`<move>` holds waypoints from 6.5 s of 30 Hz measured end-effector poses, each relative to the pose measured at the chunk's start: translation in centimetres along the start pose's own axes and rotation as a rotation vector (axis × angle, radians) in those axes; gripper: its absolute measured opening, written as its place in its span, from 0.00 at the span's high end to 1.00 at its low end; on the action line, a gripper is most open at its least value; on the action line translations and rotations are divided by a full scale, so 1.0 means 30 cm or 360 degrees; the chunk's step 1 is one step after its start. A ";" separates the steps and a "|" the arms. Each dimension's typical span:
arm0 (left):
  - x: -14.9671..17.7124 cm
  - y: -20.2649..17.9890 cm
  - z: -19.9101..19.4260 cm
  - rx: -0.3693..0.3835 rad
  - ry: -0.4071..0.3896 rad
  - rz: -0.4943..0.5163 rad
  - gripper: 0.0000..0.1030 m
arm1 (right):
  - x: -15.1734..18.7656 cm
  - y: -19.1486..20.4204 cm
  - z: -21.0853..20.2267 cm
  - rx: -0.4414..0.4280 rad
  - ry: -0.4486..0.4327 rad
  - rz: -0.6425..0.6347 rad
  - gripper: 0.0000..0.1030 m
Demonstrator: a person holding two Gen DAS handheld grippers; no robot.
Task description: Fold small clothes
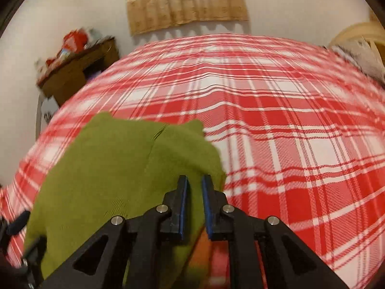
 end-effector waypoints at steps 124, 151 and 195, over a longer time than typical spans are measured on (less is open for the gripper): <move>-0.032 0.021 0.217 0.0721 0.0300 -0.0499 0.33 | 0.173 0.185 -0.094 -0.0705 0.0062 0.0141 0.48; 0.111 -0.055 0.053 0.0634 0.0591 -0.0346 0.16 | 0.423 0.186 -0.355 -0.0700 0.0160 0.0356 0.45; 0.174 -0.037 -0.306 0.0318 0.0275 -0.0077 0.67 | 0.488 0.479 -0.693 -0.0345 -0.0134 0.0131 0.63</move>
Point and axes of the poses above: each gripper's, at about its wrist camera, not at the fingertips, and z roughly the way its jaws point, y to its left, x to its underside, the point moved 9 cm from there along z, roughly the way its jaws point, and after that the axes turned 5 degrees about -z, right-handed, at the moved point
